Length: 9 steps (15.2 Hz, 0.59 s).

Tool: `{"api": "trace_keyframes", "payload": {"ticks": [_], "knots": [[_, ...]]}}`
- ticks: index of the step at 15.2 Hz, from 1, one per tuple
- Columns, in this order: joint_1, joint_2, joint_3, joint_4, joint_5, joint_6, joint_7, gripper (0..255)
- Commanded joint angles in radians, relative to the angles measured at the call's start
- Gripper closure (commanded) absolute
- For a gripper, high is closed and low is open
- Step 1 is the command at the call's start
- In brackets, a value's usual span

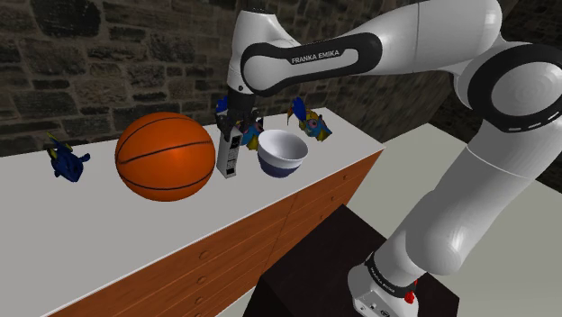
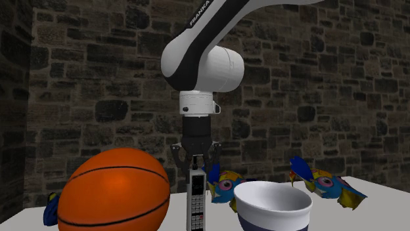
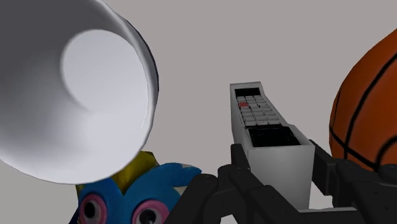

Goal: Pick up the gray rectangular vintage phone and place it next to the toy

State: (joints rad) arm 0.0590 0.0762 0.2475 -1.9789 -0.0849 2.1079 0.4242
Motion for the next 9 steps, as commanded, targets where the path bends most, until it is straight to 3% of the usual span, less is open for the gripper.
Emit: {"api": "trace_keyframes", "payload": {"ticks": [1, 9], "knots": [[0.0, 0.0, 0.0, 0.0, 0.0, 0.0, 0.0, 255], [-0.001, -0.029, 0.0, 0.074, 0.012, -0.102, -0.012, 255]]}}
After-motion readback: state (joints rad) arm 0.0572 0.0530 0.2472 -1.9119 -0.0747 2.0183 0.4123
